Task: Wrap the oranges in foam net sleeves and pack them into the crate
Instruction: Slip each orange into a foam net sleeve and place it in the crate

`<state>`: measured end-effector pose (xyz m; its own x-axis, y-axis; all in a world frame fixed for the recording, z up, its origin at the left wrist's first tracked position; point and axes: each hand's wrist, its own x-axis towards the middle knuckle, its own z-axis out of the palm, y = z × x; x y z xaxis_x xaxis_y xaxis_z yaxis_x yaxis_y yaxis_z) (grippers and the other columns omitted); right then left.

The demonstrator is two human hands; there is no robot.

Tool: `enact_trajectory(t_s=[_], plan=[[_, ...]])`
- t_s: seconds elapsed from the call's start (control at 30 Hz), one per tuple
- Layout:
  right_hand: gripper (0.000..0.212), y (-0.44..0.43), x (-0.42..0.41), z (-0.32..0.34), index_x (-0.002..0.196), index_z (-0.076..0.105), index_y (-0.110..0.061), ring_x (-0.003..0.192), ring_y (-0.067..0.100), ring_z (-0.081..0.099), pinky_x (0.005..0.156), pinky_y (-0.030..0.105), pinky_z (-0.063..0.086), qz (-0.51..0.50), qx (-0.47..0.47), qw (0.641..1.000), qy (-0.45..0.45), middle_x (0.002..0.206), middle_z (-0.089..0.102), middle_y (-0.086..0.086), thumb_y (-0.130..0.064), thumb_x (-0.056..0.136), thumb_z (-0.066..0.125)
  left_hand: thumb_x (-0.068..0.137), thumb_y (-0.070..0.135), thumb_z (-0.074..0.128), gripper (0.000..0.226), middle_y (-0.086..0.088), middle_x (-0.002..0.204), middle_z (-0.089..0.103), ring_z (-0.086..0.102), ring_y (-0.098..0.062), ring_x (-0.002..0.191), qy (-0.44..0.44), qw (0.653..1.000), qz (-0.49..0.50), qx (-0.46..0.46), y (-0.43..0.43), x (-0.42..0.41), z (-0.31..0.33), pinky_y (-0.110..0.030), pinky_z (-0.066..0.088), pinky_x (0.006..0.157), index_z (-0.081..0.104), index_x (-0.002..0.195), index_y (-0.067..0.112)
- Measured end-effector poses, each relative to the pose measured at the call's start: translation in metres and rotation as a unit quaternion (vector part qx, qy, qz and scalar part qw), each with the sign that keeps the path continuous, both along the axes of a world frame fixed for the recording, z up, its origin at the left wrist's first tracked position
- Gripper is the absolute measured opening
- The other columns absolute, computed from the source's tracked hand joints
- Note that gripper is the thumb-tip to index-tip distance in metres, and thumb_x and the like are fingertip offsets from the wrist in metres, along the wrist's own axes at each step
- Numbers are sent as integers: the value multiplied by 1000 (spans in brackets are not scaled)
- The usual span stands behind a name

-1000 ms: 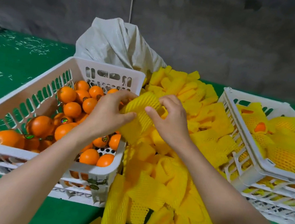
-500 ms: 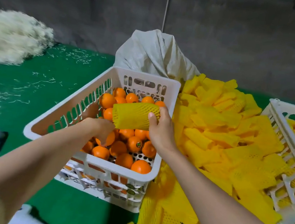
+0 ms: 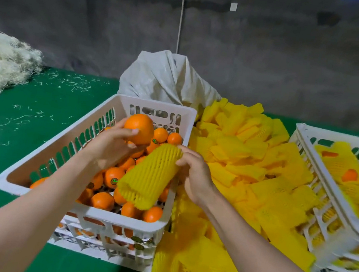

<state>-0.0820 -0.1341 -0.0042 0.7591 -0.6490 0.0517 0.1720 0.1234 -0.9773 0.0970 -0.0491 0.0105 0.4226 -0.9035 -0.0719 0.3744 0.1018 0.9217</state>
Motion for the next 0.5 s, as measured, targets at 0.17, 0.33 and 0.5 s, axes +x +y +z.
enact_trajectory(t_s=[0.17, 0.33, 0.5], plan=[[28, -4, -43, 5, 69, 70, -14, 67, 5, 59, 64, 20, 46, 79, -34, 995, -43, 67, 65, -9, -9, 60, 44, 64, 47, 75, 81, -22, 102, 65, 64, -28, 75, 176, 980, -86, -43, -11, -64, 17, -32, 52, 68, 49, 131, 10], [28, -7, -84, 9, 85, 64, -13, 87, 9, 56, 81, 23, 42, 69, -76, 994, -26, 83, 65, -6, -13, 63, 47, 75, 27, 55, 58, -23, 119, 60, 63, -39, 90, 228, 971, -54, -49, -23, -128, 28, -45, 44, 95, 50, 132, 16], [16, -9, -120, 23, 78, 58, -11, 71, 11, 52, 67, 24, 40, 30, -143, 989, -27, 71, 60, 8, -11, 71, 44, 78, -4, 53, 58, -8, 92, 65, 67, -15, 70, 42, 999, 24, -10, -38, -176, 18, -29, 53, 67, 51, 131, 20]])
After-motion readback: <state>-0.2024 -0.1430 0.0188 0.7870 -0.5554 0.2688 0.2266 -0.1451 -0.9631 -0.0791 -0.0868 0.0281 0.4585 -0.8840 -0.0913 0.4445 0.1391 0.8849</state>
